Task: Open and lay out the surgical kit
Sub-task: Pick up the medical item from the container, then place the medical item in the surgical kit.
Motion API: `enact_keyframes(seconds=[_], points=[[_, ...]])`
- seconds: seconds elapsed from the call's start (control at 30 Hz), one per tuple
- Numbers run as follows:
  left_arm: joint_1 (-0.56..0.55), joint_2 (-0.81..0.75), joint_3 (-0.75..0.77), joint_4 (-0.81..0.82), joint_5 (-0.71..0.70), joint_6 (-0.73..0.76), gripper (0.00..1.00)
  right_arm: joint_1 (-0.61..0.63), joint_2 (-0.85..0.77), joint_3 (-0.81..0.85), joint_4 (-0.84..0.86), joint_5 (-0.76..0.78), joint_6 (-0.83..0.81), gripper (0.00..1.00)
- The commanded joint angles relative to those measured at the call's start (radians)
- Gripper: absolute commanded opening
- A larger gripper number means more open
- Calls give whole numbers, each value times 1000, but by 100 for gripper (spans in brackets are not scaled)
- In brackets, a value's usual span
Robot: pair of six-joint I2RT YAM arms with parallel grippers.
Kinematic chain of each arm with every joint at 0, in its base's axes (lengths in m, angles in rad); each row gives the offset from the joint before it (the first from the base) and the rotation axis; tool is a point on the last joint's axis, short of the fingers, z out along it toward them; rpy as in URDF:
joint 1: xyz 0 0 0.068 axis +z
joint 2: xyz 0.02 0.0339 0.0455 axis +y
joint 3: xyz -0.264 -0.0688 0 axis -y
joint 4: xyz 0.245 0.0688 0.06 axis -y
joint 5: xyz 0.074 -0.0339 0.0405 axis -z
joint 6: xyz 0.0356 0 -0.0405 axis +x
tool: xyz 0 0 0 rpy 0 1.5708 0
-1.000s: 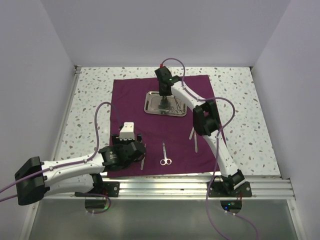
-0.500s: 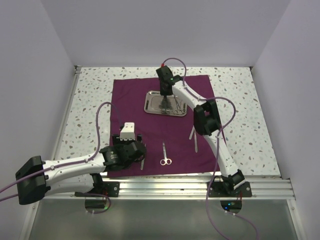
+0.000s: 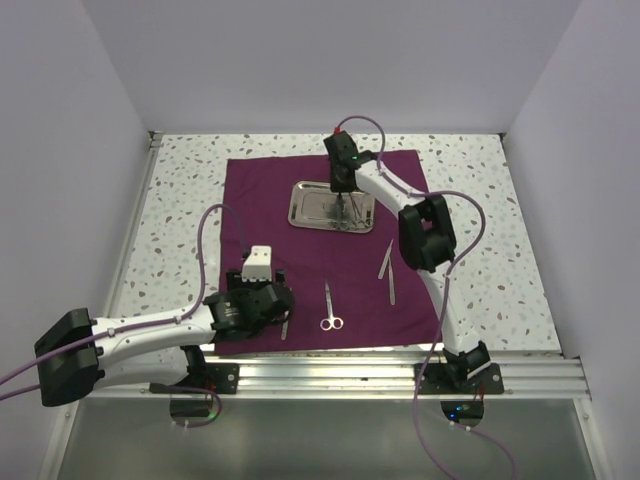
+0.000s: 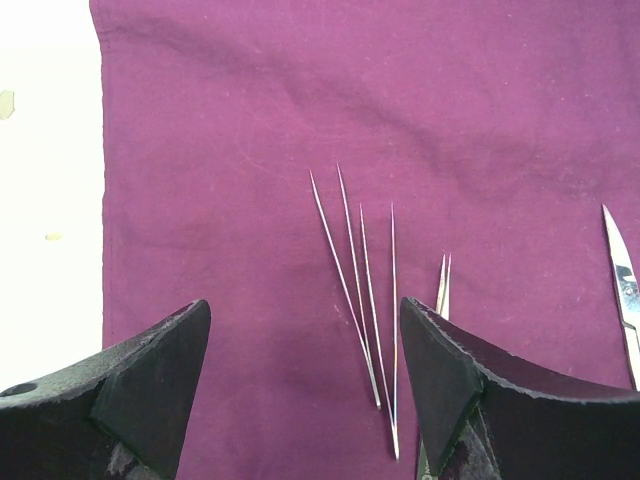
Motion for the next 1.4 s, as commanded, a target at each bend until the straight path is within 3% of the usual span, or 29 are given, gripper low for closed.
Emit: enact_keyframes(seconds=[0.0, 0.33, 0.73, 1.13, 1.37], points=[[3, 3, 12, 38, -31, 3, 80, -3, -123, -11, 47, -18, 3, 0], [3, 7, 12, 36, -36, 2, 80, -3, -189, -40, 66, -48, 15, 0], [2, 15, 15, 33, -39, -1, 79, 4, -425, -274, 149, -102, 55, 0], [3, 9, 15, 28, -40, -6, 79, 59, -742, -754, 277, -165, 193, 0], [3, 17, 14, 36, -27, -1, 80, 206, -845, -964, 320, -131, 248, 0]])
